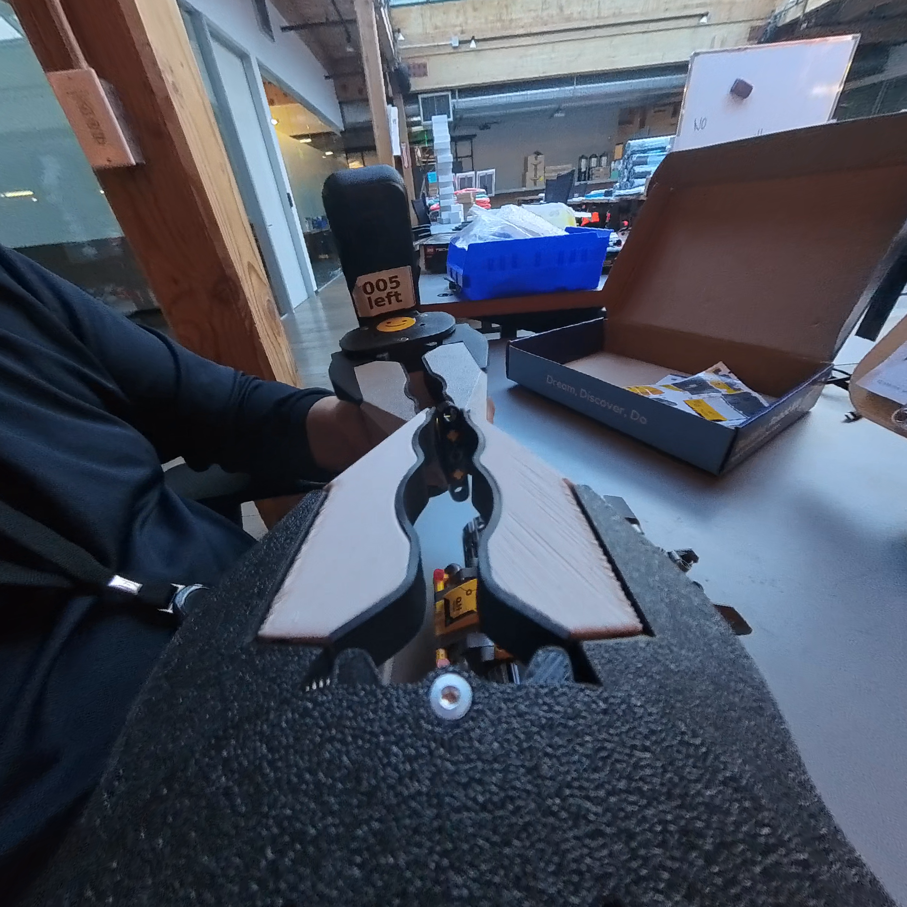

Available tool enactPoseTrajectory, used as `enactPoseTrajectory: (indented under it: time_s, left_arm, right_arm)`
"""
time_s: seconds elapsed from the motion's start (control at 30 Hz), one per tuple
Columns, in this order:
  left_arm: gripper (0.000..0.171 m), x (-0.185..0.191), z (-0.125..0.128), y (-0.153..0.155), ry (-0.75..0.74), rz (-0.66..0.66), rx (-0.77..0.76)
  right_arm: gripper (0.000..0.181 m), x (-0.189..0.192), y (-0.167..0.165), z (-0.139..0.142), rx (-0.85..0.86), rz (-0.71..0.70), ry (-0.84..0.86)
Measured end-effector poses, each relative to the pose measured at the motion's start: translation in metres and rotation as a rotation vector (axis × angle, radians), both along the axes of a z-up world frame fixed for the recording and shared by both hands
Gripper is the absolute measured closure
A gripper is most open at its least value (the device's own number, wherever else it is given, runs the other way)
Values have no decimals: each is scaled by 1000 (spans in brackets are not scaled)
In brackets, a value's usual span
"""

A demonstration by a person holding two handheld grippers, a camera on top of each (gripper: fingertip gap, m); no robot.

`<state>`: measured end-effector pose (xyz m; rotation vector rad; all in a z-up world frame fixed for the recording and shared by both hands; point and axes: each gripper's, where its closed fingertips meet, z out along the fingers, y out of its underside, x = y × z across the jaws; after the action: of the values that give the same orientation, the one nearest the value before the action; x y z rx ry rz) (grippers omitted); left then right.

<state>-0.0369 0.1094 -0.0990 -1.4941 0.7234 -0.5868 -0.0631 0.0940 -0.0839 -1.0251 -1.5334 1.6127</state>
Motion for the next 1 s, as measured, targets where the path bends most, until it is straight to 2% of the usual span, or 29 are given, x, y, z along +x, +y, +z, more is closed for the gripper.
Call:
enactPoseTrajectory:
  time_s: [0.2,0.33,0.5,0.6,0.77,0.87,1.0]
  left_arm:
    - [156,-4,-1,-1,145,33,43]
    - [162,-8,1,-2,169,46,40]
    - [166,-11,1,0,117,63,13]
    - [166,-9,10,0,54,94,76]
    - [166,-5,36,-10,-43,93,158]
    - [165,-9,34,-8,-94,88,124]
    - [165,-12,30,-6,-95,98,111]
  right_arm:
    - [176,2,5,-2,-6,1,-36]
    - [176,3,5,-3,-33,19,-54]
    - [173,1,5,-3,-28,9,-44]
    - [174,3,6,7,-3,-30,26]
    - [176,6,0,34,-256,31,127]
    - [177,2,4,33,-271,-17,128]
    - [177,0,7,28,-323,-11,114]
